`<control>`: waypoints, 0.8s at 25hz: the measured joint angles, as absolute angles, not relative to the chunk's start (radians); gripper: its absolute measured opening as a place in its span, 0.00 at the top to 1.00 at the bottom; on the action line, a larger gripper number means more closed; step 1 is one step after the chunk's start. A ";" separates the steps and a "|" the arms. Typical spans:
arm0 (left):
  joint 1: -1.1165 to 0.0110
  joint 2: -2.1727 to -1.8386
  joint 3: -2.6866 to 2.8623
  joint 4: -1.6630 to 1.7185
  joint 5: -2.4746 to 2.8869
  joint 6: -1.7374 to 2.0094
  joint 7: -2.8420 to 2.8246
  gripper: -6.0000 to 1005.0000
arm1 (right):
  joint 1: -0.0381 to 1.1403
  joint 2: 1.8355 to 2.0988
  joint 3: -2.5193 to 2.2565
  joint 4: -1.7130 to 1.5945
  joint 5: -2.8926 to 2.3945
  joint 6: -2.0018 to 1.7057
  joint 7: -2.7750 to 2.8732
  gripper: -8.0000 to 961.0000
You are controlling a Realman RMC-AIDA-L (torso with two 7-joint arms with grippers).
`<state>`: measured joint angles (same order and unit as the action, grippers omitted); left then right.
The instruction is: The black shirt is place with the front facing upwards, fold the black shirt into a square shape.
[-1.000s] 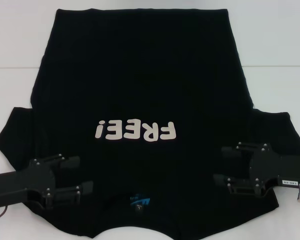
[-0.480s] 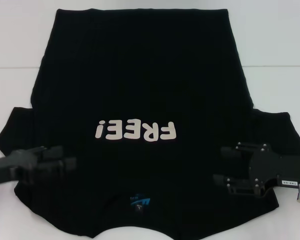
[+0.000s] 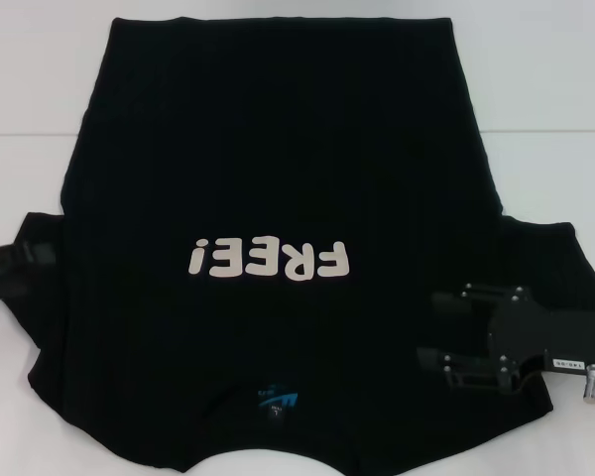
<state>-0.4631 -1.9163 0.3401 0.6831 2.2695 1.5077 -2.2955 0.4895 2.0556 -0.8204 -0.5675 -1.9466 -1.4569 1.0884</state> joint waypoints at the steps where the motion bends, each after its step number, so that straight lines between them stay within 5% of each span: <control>1: -0.468 -1.913 0.341 0.688 2.285 1.493 -2.344 0.19 | 0.491 2.056 -0.821 -0.568 -1.947 -1.457 1.091 0.21; 20: -0.523 -1.893 0.342 0.657 2.436 1.362 -2.476 0.19 | 0.491 2.056 -0.822 -0.566 -1.947 -1.457 1.100 0.21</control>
<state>-0.5228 -1.8933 0.3420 0.6572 2.4359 1.3617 -2.4762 0.4912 2.0563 -0.8223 -0.5660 -1.9465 -1.4573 1.0999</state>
